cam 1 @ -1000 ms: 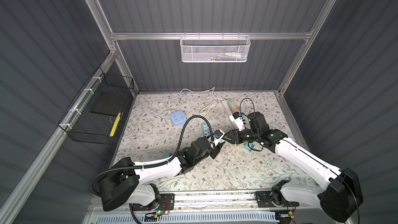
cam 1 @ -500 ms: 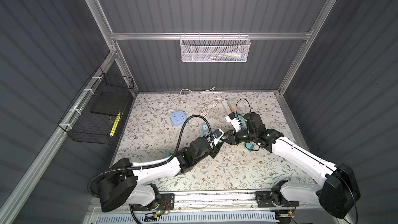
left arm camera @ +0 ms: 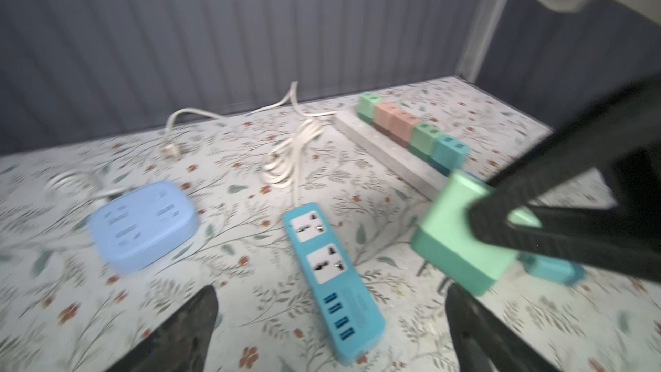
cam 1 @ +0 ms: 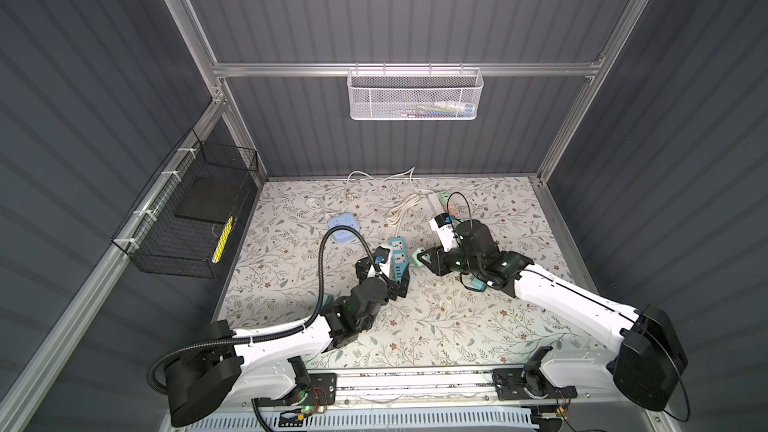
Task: Insert the plug
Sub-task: 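Carry the green plug with the right gripper while the left gripper withdraws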
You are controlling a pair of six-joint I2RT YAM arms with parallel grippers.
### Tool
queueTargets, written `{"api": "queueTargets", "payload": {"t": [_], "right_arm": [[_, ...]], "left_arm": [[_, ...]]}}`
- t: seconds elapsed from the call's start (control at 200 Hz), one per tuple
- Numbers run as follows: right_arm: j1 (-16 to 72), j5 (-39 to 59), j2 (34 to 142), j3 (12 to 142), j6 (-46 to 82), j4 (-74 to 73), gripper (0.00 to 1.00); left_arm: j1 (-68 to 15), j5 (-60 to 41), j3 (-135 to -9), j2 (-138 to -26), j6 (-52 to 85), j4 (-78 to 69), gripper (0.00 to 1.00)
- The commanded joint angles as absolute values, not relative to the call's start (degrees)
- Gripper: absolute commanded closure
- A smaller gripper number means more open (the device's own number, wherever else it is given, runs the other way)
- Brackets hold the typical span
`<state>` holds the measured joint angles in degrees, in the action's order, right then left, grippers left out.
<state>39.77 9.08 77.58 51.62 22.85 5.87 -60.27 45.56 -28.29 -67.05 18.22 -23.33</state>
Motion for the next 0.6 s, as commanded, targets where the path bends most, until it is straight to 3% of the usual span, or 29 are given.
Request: {"api": "queueTargets", "payload": {"t": [0.0,0.09,0.195,0.595], "right_arm": [[41.4,-3.3,82.4,54.7,22.1,0.9,0.73],[42.9,-9.4,87.7,58.2,22.5,0.4,0.73],[44.6,-16.0,93.2,60.7,23.9,-2.5,0.73],[45.9,-22.2,106.2,71.4,26.4,-1.1,0.73]], "left_arm": [[-59.9,61.9,-32.3,-67.4,34.6,-6.2,0.01],[-59.8,65.6,-34.3,-68.1,42.8,3.9,0.00],[-59.8,65.2,-32.9,-66.6,45.7,5.6,0.00],[-58.9,65.5,-27.6,-60.4,48.2,6.1,0.00]]}}
